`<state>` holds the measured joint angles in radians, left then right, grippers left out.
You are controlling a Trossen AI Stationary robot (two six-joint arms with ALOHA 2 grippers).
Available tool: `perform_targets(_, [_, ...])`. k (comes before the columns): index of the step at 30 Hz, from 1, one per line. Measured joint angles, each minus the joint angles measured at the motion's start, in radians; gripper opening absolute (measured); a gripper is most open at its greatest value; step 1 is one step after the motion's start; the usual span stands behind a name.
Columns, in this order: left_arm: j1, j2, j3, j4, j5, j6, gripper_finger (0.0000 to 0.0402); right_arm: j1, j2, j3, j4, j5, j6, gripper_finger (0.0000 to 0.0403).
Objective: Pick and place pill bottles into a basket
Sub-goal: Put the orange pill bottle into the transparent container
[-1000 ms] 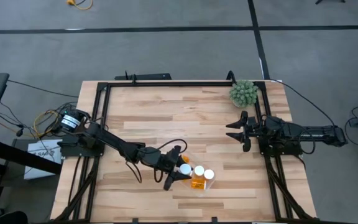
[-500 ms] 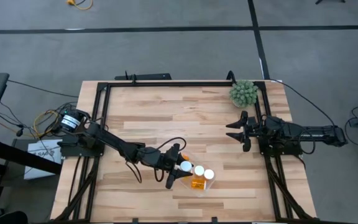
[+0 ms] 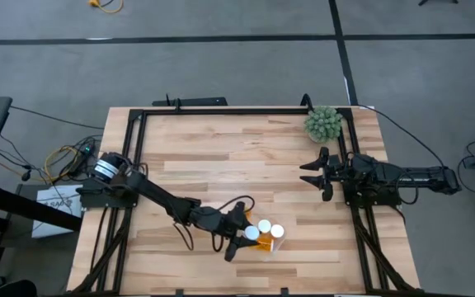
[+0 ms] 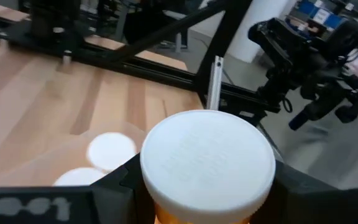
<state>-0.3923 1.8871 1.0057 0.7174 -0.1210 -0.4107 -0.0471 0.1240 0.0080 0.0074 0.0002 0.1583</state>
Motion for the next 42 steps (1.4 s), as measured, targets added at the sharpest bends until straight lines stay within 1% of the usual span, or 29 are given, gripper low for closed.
perform_targets(3, [0.001, 0.033, 0.033, 0.000, 0.030, 0.008, 0.0164, 0.000, 0.000, 0.000, 0.000, 0.000, 0.000, 0.0182])
perform_targets(6, [0.000, 0.048, 0.047, -0.002, 0.029, 0.020, 0.0164, 0.000, 0.000, 0.000, 0.000, 0.000, 0.000, 0.0182])
perform_targets(20, [0.012, 0.048, 0.046, -0.009, -0.036, 0.055, 0.0164, 0.000, 0.000, 0.000, 0.000, 0.000, 0.000, 0.0182])
perform_targets(24, [0.004, 0.080, 0.056, 0.003, -0.039, 0.036, 0.0164, 0.000, 0.000, 0.000, 0.000, 0.000, 0.000, 0.0182])
perform_targets(29, [-0.011, 0.145, 0.115, 0.004, -0.015, 0.017, 0.0164, 0.000, 0.000, 0.000, 0.000, 0.000, 0.000, 0.0182])
perform_targets(32, [-0.010, 0.162, 0.133, 0.005, -0.003, 0.013, 0.0165, 0.000, 0.000, 0.000, 0.000, 0.000, 0.000, 0.0182])
perform_targets(42, [-0.004, 0.162, 0.134, -0.109, -0.023, 0.048, 0.0165, 0.000, 0.000, 0.000, 0.000, 0.000, 0.000, 0.0182])
